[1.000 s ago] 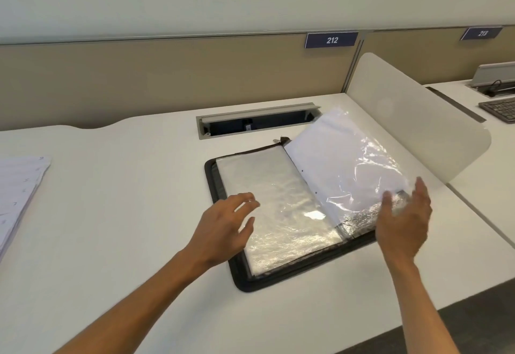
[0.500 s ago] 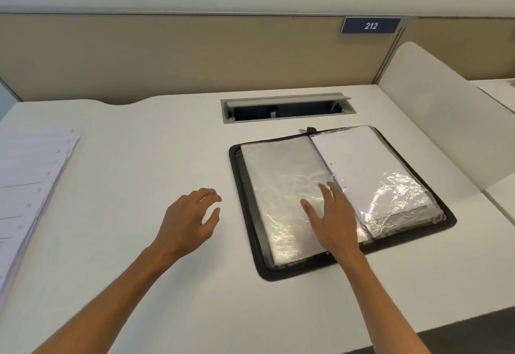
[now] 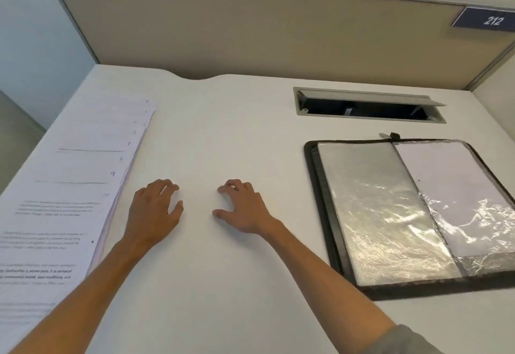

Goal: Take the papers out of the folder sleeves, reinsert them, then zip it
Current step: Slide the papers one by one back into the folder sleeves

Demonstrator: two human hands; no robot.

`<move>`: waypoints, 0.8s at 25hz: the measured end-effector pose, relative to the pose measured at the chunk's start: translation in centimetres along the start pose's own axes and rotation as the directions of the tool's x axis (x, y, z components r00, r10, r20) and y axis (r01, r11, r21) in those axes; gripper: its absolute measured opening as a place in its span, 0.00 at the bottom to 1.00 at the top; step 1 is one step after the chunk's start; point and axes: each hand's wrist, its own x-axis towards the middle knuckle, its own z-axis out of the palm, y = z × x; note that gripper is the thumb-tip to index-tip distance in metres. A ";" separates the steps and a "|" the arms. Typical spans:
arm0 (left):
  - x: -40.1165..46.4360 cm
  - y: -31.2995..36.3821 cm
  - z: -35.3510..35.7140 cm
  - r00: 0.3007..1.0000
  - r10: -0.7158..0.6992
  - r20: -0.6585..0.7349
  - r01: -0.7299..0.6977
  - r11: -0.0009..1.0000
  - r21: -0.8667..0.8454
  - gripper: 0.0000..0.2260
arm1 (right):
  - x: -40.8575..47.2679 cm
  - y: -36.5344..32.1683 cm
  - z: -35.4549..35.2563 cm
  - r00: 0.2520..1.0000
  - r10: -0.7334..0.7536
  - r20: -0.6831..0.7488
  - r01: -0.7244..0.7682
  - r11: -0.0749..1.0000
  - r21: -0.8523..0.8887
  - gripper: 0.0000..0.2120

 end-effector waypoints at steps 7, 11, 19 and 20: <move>5.2 -6.9 0.4 0.992 -0.028 -0.124 0.036 0.997 0.067 0.24 | 14.7 -6.7 -0.7 0.996 -0.002 0.088 0.011 0.994 -0.104 0.27; 9.8 -9.6 1.4 0.990 -0.106 -0.088 0.115 0.988 0.106 0.27 | 23.4 -9.9 -2.1 0.996 -0.001 0.090 0.012 0.992 -0.125 0.22; 16.1 -12.1 2.7 0.994 -0.102 -0.044 0.108 0.980 0.167 0.36 | 34.0 -12.4 -3.6 1.000 0.014 -0.004 -0.014 0.973 -0.229 0.24; 16.7 -12.2 2.7 0.995 -0.093 -0.034 0.098 0.982 0.164 0.37 | 34.8 -12.8 -3.7 1.000 0.005 0.000 -0.005 0.969 -0.246 0.23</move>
